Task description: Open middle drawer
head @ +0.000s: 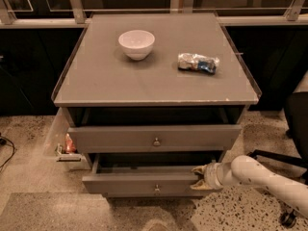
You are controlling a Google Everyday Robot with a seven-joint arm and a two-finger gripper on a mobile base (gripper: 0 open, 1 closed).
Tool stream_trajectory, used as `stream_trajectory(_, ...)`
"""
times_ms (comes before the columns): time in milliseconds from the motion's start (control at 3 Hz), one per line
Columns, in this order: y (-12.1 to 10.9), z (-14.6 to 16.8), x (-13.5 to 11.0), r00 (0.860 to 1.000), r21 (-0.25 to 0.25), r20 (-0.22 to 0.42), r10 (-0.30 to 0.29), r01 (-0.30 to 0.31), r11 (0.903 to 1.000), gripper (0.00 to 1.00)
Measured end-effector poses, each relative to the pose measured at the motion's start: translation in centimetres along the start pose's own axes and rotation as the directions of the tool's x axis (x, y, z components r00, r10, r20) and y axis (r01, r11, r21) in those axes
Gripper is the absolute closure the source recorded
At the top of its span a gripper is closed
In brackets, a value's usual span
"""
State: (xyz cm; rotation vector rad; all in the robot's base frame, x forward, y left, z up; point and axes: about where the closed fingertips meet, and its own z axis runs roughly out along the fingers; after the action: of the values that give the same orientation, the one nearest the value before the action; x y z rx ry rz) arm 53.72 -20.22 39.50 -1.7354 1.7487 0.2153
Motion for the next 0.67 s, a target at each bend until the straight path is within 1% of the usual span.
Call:
stream_trajectory(333,0.31,-0.82,-0.75,0.999,0.012,0.006,-0.035,0.035,0.9993,1.0)
stream_trajectory(667,0.46,-0.9,-0.73,0.999,0.012,0.006,-0.035,0.035,0.9993,1.0)
